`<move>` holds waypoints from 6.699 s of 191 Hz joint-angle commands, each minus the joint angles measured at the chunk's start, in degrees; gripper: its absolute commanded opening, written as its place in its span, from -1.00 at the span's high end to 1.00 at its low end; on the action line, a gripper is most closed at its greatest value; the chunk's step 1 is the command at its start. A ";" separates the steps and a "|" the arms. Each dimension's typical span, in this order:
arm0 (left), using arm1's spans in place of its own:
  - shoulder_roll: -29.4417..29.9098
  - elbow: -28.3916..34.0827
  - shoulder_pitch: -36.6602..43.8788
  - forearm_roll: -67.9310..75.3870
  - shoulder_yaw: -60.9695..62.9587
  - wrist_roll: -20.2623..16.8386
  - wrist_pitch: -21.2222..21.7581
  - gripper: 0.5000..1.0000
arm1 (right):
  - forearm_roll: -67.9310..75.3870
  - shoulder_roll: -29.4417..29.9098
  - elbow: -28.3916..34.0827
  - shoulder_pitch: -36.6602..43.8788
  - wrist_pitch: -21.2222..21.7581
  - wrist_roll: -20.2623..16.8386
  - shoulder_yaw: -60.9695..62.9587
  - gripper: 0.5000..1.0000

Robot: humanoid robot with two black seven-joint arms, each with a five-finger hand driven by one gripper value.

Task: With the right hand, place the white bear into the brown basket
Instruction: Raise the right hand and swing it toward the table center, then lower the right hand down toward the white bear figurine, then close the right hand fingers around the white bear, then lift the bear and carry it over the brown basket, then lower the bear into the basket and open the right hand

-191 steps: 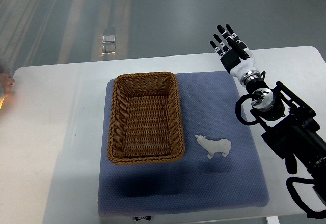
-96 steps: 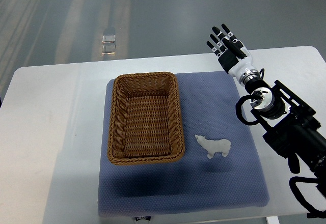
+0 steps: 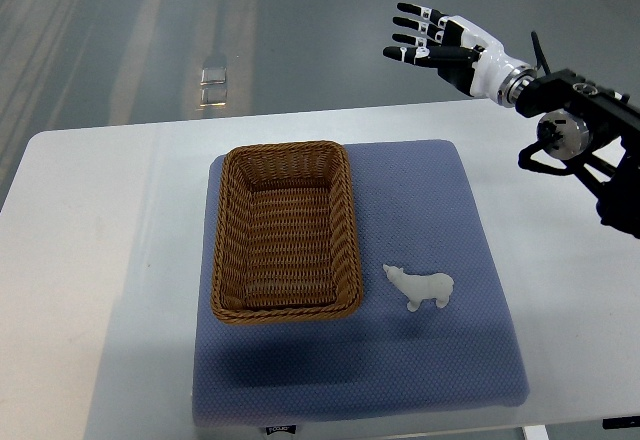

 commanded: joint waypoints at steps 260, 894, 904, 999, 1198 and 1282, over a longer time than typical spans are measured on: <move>0.00 -0.63 -0.08 0.10 0.09 0.00 0.00 -1.00 | 2.42 -24.10 35.52 29.26 13.02 -17.04 -47.01 -0.68; 0.00 -0.63 -0.08 0.10 0.18 0.00 0.09 -1.00 | -14.81 -32.63 36.40 29.96 9.86 -9.57 -30.58 1.00; 0.00 -0.63 -0.08 0.10 0.18 0.00 0.09 -1.00 | -14.63 -30.70 35.08 29.96 9.42 -9.57 -30.58 1.00; 0.00 -0.45 -0.08 0.10 0.09 0.00 0.00 -1.00 | -12.52 3.32 12.85 29.79 0.54 -9.49 -36.47 1.00; 0.00 -0.10 -0.08 0.10 0.00 0.00 0.00 -1.00 | -21.66 22.13 -1.39 12.74 -5.35 -9.22 -37.43 0.90; 0.00 -0.01 0.01 0.01 0.00 0.00 0.00 -1.00 | -21.75 22.13 -1.39 12.21 -5.26 -9.14 -38.22 -0.26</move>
